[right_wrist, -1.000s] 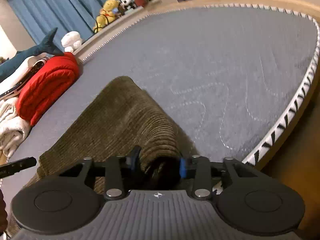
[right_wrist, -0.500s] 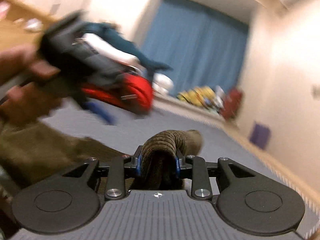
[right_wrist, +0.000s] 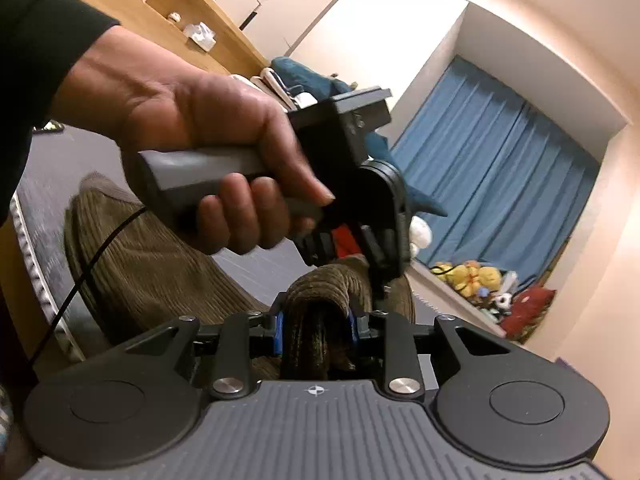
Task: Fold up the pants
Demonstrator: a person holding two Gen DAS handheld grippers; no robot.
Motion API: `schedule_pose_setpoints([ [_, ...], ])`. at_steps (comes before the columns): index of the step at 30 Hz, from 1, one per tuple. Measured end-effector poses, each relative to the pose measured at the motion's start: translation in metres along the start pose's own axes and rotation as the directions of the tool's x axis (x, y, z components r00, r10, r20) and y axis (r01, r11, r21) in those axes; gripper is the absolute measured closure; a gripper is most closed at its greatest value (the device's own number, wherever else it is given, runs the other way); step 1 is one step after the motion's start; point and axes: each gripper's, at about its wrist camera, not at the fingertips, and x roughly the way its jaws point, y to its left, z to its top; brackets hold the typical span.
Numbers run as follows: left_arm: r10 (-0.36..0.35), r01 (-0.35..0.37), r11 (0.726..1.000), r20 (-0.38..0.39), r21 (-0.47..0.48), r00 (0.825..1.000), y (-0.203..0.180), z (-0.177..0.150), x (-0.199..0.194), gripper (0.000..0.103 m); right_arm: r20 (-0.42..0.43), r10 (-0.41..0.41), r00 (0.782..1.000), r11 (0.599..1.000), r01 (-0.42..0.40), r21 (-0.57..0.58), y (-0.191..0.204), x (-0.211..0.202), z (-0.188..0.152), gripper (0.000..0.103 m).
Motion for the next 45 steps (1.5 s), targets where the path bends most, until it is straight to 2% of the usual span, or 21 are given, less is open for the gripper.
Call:
schedule_pose_setpoints([
  [3, 0.007, -0.007, 1.000, 0.034, -0.028, 0.999, 0.033, 0.001, -0.032, 0.083, 0.038, 0.094, 0.995, 0.995, -0.095, 0.021, 0.005, 0.003, 0.013, 0.065],
  [6, 0.040, -0.035, 0.997, 0.074, -0.075, 0.996, 0.076, 0.000, -0.072, 0.083, 0.113, 0.247, 0.962, 0.954, -0.262, 0.145, 0.002, 0.005, 0.032, 0.054],
  [8, 0.078, -0.066, 0.990, 0.098, -0.121, 0.992, 0.106, -0.004, -0.102, 0.083, 0.215, 0.377, 0.901, 0.867, -0.425, 0.261, -0.014, 0.001, 0.043, 0.043],
  [10, 0.120, -0.098, 0.980, 0.122, -0.173, 0.985, 0.139, -0.011, -0.133, 0.083, 0.299, 0.439, 0.847, 0.775, -0.525, 0.351, -0.030, 0.000, 0.049, 0.038],
  [12, 0.193, -0.155, 0.957, 0.141, -0.246, 0.971, 0.171, -0.021, -0.162, 0.083, 0.328, 0.464, 0.823, 0.709, -0.567, 0.419, -0.041, 0.008, 0.052, 0.037],
  [13, 0.220, -0.175, 0.945, 0.140, -0.277, 0.965, 0.184, -0.025, -0.172, 0.082, 0.320, 0.470, 0.822, 0.689, -0.569, 0.450, -0.045, 0.014, 0.050, 0.036],
  [16, 0.268, -0.217, 0.903, 0.092, -0.370, 0.959, 0.222, -0.037, -0.190, 0.070, 0.216, 0.459, 0.862, 0.673, -0.496, 0.549, -0.057, 0.042, 0.037, 0.036],
  [18, 0.298, -0.262, 0.883, 0.034, -0.389, 0.954, 0.238, -0.041, -0.189, 0.045, 0.104, 0.447, 0.889, 0.667, -0.409, 0.623, -0.054, 0.065, 0.027, 0.035],
  [19, 0.310, -0.281, 0.879, 0.014, -0.384, 0.951, 0.242, -0.041, -0.189, 0.025, 0.043, 0.441, 0.897, 0.657, -0.355, 0.665, -0.058, 0.079, 0.020, 0.033],
  [20, 0.317, -0.293, 0.877, 0.001, -0.382, 0.948, 0.245, -0.042, -0.188, 0.018, -0.016, 0.442, 0.897, 0.637, -0.302, 0.709, -0.062, 0.093, 0.011, 0.030],
  [23, 0.274, -0.260, 0.876, -0.023, -0.406, 0.961, 0.255, -0.046, -0.184, 0.018, -0.168, 0.464, 0.870, 0.571, -0.149, 0.807, -0.063, 0.131, -0.012, 0.028],
  [25, 0.242, -0.242, 0.885, -0.051, -0.398, 0.969, 0.258, -0.047, -0.175, 0.018, -0.222, 0.509, 0.832, 0.504, -0.078, 0.860, -0.055, 0.156, -0.023, 0.028],
  [27, 0.223, -0.236, 0.894, -0.078, -0.382, 0.972, 0.259, -0.052, -0.167, 0.018, -0.246, 0.537, 0.807, 0.448, -0.026, 0.894, -0.047, 0.164, -0.035, 0.027],
  [30, 0.186, -0.213, 0.892, -0.105, -0.398, 0.977, 0.264, -0.061, -0.154, 0.018, -0.245, 0.610, 0.754, 0.357, 0.016, 0.934, -0.044, 0.181, -0.052, 0.027],
  [33, 0.142, -0.172, 0.875, -0.099, -0.454, 0.985, 0.274, -0.070, -0.142, 0.021, -0.222, 0.646, 0.730, 0.304, 0.021, 0.952, -0.037, 0.185, -0.061, 0.031],
  [36, 0.137, -0.167, 0.883, -0.100, -0.438, 0.985, 0.268, -0.073, -0.135, 0.028, -0.226, 0.640, 0.734, 0.316, 0.017, 0.948, -0.037, 0.183, -0.061, 0.050],
  [38, 0.163, -0.191, 0.889, -0.103, -0.415, 0.981, 0.258, -0.073, -0.134, 0.036, -0.221, 0.629, 0.746, 0.316, 0.015, 0.949, -0.041, 0.180, -0.059, 0.068],
  [40, 0.186, -0.213, 0.884, -0.105, -0.416, 0.977, 0.250, -0.069, -0.133, 0.041, -0.204, 0.620, 0.758, 0.307, 0.005, 0.952, -0.051, 0.181, -0.053, 0.076],
  [42, 0.200, -0.221, 0.891, -0.095, -0.397, 0.975, 0.238, -0.062, -0.129, 0.048, -0.157, 0.619, 0.769, 0.283, -0.032, 0.958, -0.067, 0.181, -0.046, 0.078],
  [43, 0.187, -0.204, 0.898, -0.081, -0.389, 0.979, 0.230, -0.057, -0.124, 0.053, -0.136, 0.615, 0.777, 0.287, -0.060, 0.956, -0.076, 0.180, -0.038, 0.079],
  [45, 0.150, -0.162, 0.912, -0.061, -0.376, 0.987, 0.217, -0.046, -0.112, 0.056, -0.135, 0.574, 0.808, 0.332, -0.079, 0.940, -0.095, 0.174, -0.027, 0.079],
])
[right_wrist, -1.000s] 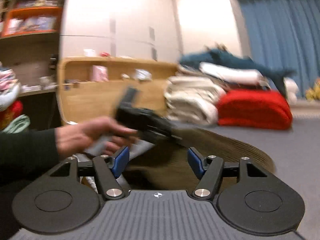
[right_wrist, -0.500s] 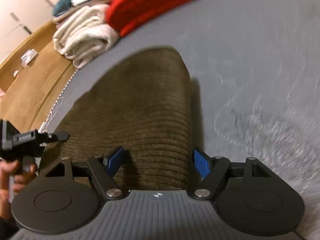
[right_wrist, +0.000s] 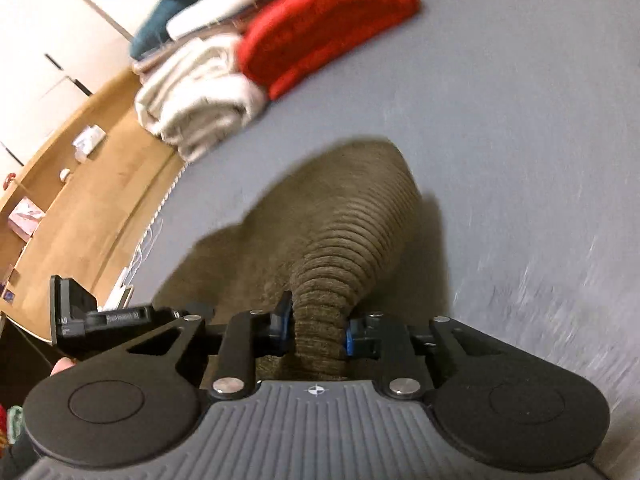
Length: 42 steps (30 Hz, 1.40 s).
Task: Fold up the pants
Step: 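Open both grippers and lay the folded bundle flat on the bed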
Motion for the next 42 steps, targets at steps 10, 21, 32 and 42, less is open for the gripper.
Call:
schedule_pose_setpoints([
  [10, -0.142, 0.130, 0.983, 0.086, 0.129, 0.986, -0.117, 0.038, 0.078, 0.065, 0.133, -0.126, 0.983, 0.984, 0.141, -0.106, -0.051, -0.056, 0.093, 0.079],
  [21, 0.133, -0.151, 0.962, 0.093, 0.226, 0.987, -0.157, 0.031, 0.134, 0.027, 0.070, -0.509, 0.858, 0.860, 0.511, -0.006, -0.181, -0.048, 0.113, 0.068],
  [32, 0.197, -0.154, 0.715, 0.014, 0.682, 0.980, -0.218, -0.058, 0.131, 0.065, -0.114, -0.315, 0.942, 0.905, 0.262, -0.337, -0.158, -0.052, 0.077, 0.067],
  [42, 0.214, -0.222, 0.742, 0.090, 0.633, 0.973, -0.231, -0.065, 0.113, 0.055, -0.038, -0.338, 0.940, 0.891, 0.307, -0.336, -0.146, -0.066, 0.070, 0.053],
])
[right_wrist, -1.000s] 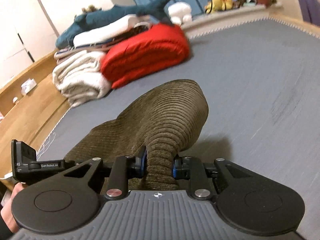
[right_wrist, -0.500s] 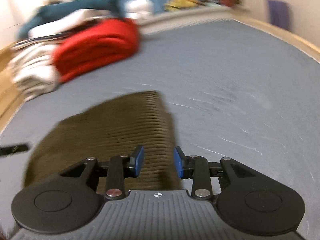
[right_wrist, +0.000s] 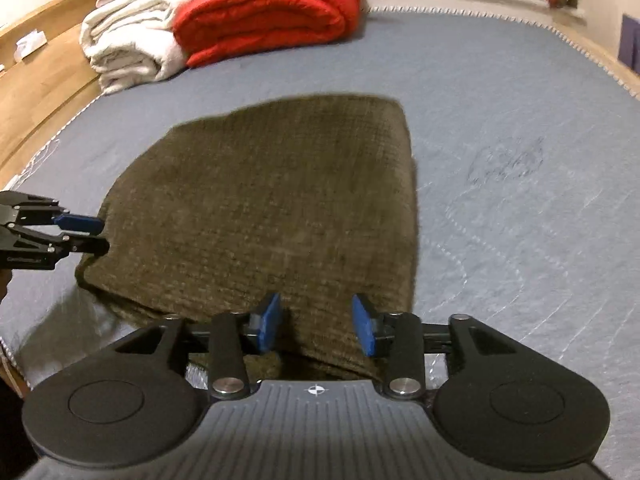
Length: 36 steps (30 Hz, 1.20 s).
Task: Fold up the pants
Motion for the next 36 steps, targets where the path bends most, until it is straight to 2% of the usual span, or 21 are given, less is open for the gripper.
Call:
schedule_pose_setpoints([
  [2, 0.055, -0.055, 0.998, 0.035, -0.012, 0.998, 0.007, 0.007, -0.010, 0.038, 0.043, -0.028, 0.999, 1.000, 0.028, 0.011, 0.005, -0.009, 0.005, 0.040],
  [3, 0.074, -0.073, 0.997, 0.057, -0.021, 0.996, 0.005, 0.009, -0.017, 0.035, 0.067, -0.043, 0.997, 0.999, 0.042, 0.020, 0.006, -0.015, 0.005, 0.037],
  [5, 0.114, -0.110, 0.993, 0.114, -0.048, 0.987, -0.004, 0.012, -0.033, 0.022, 0.124, -0.069, 0.990, 0.997, 0.064, 0.041, 0.010, -0.028, 0.011, 0.034],
  [7, 0.172, -0.156, 0.983, 0.175, -0.101, 0.969, -0.015, 0.012, -0.056, 0.016, 0.177, -0.088, 0.980, 0.994, 0.075, 0.080, 0.018, -0.042, 0.016, 0.034],
  [8, 0.180, -0.157, 0.979, 0.193, -0.128, 0.965, -0.021, 0.013, -0.066, 0.016, 0.190, -0.088, 0.978, 0.991, 0.066, 0.118, 0.020, -0.047, 0.018, 0.034],
  [11, 0.197, -0.165, 0.973, 0.213, -0.159, 0.957, -0.039, 0.021, -0.093, 0.015, 0.205, -0.013, 0.979, 0.964, -0.042, 0.262, 0.026, -0.067, 0.025, 0.032],
  [12, 0.204, -0.172, 0.974, 0.234, -0.150, 0.951, -0.046, 0.022, -0.103, 0.014, 0.227, -0.015, 0.974, 0.964, -0.046, 0.262, 0.034, -0.075, 0.027, 0.031],
  [14, 0.228, -0.190, 0.968, 0.261, -0.162, 0.938, -0.057, 0.022, -0.117, 0.000, 0.284, -0.062, 0.957, 0.978, 0.001, 0.208, 0.056, -0.093, 0.027, 0.018],
  [15, 0.230, -0.185, 0.966, 0.269, -0.183, 0.935, -0.061, 0.021, -0.120, 0.000, 0.319, -0.086, 0.944, 0.984, 0.030, 0.178, 0.066, -0.100, 0.024, 0.015],
  [17, 0.213, -0.155, 0.961, 0.256, -0.228, 0.943, -0.067, 0.016, -0.119, 0.000, 0.368, -0.117, 0.922, 0.987, 0.065, 0.149, 0.078, -0.106, 0.015, 0.010],
  [19, 0.192, -0.119, 0.952, 0.247, -0.283, 0.950, -0.070, 0.003, -0.108, 0.000, 0.393, -0.125, 0.911, 0.988, 0.080, 0.129, 0.085, -0.102, 0.002, 0.009],
  [20, 0.203, -0.125, 0.945, 0.239, -0.303, 0.949, -0.072, -0.007, -0.099, 0.000, 0.400, -0.131, 0.907, 0.988, 0.088, 0.124, 0.085, -0.096, -0.005, 0.008],
  [21, 0.222, -0.154, 0.937, 0.193, -0.314, 0.956, -0.076, -0.013, -0.088, 0.000, 0.394, -0.146, 0.907, 0.987, 0.106, 0.123, 0.086, -0.088, -0.013, 0.008],
  [22, 0.232, -0.191, 0.924, 0.087, -0.332, 0.969, -0.077, -0.015, -0.073, 0.000, 0.368, -0.175, 0.913, 0.982, 0.136, 0.128, 0.084, -0.075, -0.022, 0.008],
  [23, 0.209, -0.188, 0.919, 0.025, -0.346, 0.978, -0.079, -0.016, -0.065, 0.000, 0.336, -0.196, 0.921, 0.978, 0.159, 0.136, 0.082, -0.064, -0.026, 0.009],
  [24, 0.178, -0.161, 0.925, 0.019, -0.344, 0.984, -0.081, -0.018, -0.062, 0.000, 0.299, -0.218, 0.929, 0.972, 0.179, 0.152, 0.080, -0.056, -0.029, 0.009],
  [27, 0.214, -0.196, 0.935, 0.030, -0.295, 0.976, -0.087, -0.017, -0.055, 0.000, 0.270, -0.232, 0.934, 0.967, 0.193, 0.164, 0.077, -0.041, -0.030, 0.008],
  [31, 0.197, -0.191, 0.917, -0.020, -0.349, 0.980, -0.078, -0.018, -0.041, 0.000, 0.248, -0.269, 0.931, 0.962, 0.247, 0.118, 0.080, -0.026, -0.027, 0.007],
  [36, 0.200, -0.196, 0.903, -0.029, -0.382, 0.979, -0.071, -0.019, -0.041, 0.000, 0.203, -0.261, 0.944, 0.961, 0.233, 0.148, 0.079, -0.021, -0.025, 0.005],
])
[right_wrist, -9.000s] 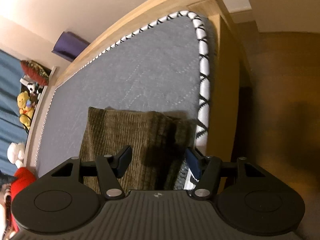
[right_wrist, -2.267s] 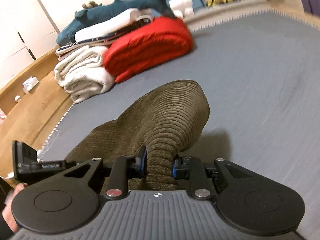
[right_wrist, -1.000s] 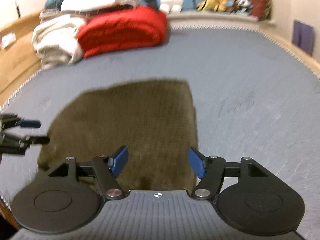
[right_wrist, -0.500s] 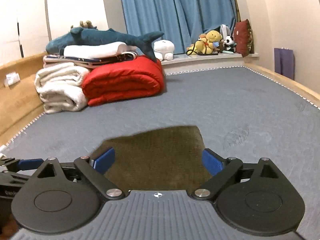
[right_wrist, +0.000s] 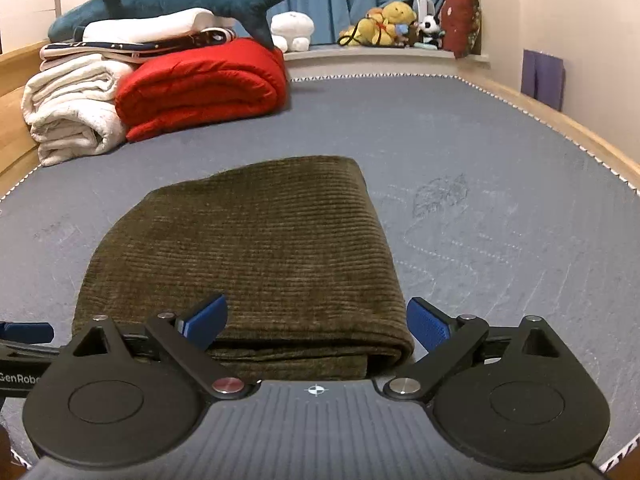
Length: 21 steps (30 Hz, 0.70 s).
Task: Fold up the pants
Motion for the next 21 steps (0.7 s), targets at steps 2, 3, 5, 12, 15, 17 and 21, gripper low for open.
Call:
schedule_pose_setpoints([
  [2, 0.004, -0.004, 1.000, 0.006, 0.003, 1.000, 0.0006, 0.0007, -0.0009, 0.000, -0.005, 0.006, 1.000, 1.000, -0.006, -0.010, 0.0031, -0.0014, -0.0009, 0.003],
  [3, 0.008, -0.008, 1.000, 0.007, 0.004, 1.000, 0.0012, 0.0007, -0.0011, 0.000, -0.007, 0.008, 1.000, 1.000, -0.009, -0.017, 0.0025, -0.0022, -0.0023, 0.003],
  [5, 0.009, -0.009, 1.000, 0.003, 0.000, 1.000, 0.0025, 0.0003, 0.0016, 0.000, -0.014, 0.010, 1.000, 1.000, -0.010, -0.027, 0.0048, -0.0017, -0.0035, 0.003],
  [12, 0.015, -0.015, 1.000, -0.002, 0.000, 1.000, 0.0010, 0.0001, 0.0027, 0.000, -0.034, 0.006, 0.999, 1.000, -0.007, -0.022, 0.0047, -0.0028, -0.0058, 0.003],
  [15, 0.006, -0.006, 1.000, 0.008, 0.016, 1.000, -0.0021, -0.0012, 0.0003, 0.000, -0.029, 0.014, 0.999, 1.000, -0.015, -0.020, 0.0017, -0.0058, -0.0051, 0.003],
  [17, 0.006, -0.006, 1.000, 0.010, 0.024, 1.000, -0.0031, -0.0018, -0.0003, 0.000, -0.026, 0.010, 1.000, 1.000, -0.010, -0.023, 0.0016, -0.0066, -0.0051, 0.002],
  [21, 0.002, -0.002, 1.000, 0.007, 0.022, 1.000, -0.0025, -0.0023, -0.0011, 0.000, -0.030, 0.006, 1.000, 1.000, -0.006, -0.021, 0.0028, -0.0061, -0.0057, 0.002],
])
